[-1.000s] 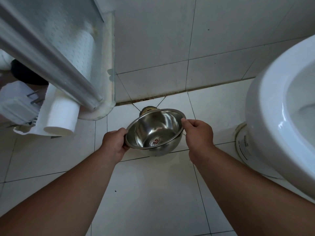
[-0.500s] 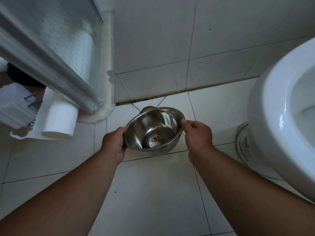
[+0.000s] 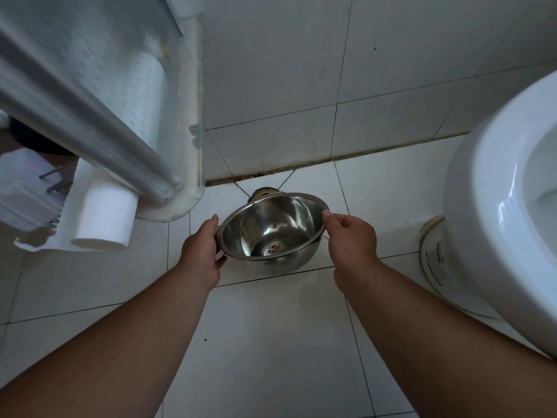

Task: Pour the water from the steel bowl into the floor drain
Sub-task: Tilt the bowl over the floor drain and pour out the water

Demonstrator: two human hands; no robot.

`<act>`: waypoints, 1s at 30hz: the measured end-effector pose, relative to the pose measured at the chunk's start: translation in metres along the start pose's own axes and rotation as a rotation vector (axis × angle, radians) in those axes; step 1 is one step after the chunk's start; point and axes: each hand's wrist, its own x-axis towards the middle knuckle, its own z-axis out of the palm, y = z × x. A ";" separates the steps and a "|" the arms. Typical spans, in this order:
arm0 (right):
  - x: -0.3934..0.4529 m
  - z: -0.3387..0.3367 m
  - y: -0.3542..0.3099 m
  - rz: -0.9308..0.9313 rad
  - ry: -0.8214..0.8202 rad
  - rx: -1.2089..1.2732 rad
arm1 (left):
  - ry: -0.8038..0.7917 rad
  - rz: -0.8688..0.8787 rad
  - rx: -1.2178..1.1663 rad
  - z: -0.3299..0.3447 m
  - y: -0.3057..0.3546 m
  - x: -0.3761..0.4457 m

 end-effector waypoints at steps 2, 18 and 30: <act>0.000 0.001 -0.002 0.010 0.001 0.014 | -0.015 -0.003 0.013 0.000 0.002 -0.003; -0.012 0.003 -0.011 0.051 0.008 -0.040 | -0.060 -0.005 0.029 -0.002 0.007 -0.018; -0.022 0.003 -0.022 0.059 -0.001 -0.049 | -0.084 0.039 0.005 -0.004 0.007 -0.021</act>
